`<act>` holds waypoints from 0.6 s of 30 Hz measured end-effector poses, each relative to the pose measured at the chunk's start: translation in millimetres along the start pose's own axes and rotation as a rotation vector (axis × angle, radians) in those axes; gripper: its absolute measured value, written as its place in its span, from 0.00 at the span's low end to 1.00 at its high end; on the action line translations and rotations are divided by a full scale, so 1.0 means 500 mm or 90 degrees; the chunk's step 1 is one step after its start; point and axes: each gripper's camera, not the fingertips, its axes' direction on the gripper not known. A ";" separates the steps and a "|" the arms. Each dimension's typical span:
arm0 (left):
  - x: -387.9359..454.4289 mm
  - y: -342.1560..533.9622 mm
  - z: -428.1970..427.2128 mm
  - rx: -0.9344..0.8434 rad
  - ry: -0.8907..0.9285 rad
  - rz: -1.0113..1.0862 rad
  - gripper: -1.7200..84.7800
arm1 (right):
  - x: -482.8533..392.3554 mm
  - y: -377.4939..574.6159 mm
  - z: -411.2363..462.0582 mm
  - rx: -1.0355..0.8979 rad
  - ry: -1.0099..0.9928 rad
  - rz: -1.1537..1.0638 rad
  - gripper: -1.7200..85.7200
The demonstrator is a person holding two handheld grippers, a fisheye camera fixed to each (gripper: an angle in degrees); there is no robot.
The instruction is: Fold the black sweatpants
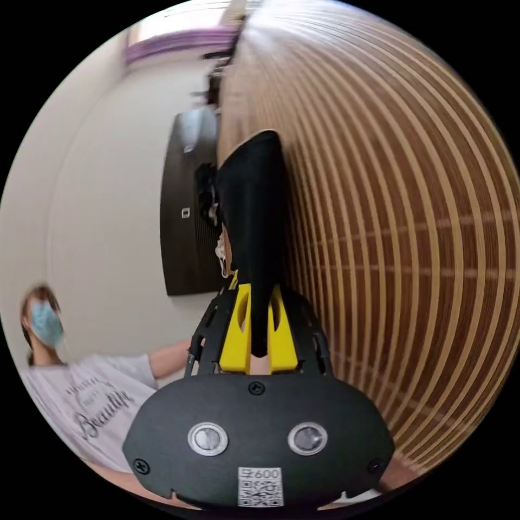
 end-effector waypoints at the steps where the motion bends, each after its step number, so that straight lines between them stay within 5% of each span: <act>1: -0.016 -0.003 -0.017 -0.016 0.006 0.053 0.02 | -0.001 -0.014 -0.005 0.013 0.018 0.022 0.01; 2: -0.060 -0.001 -0.057 -0.038 0.023 0.133 0.02 | -0.012 -0.035 0.003 0.010 0.062 0.038 0.01; 9: -0.491 0.168 -0.280 -0.043 0.138 -0.001 0.03 | 0.031 -0.163 0.063 -0.007 0.072 0.140 0.01; 15: -0.634 0.370 -0.432 -0.080 0.117 0.092 0.07 | 0.104 -0.326 0.177 -0.104 0.033 0.154 0.01; 18: -0.752 0.470 -0.504 -0.138 0.150 -0.007 0.07 | 0.132 -0.410 0.228 -0.132 0.013 0.147 0.01</act>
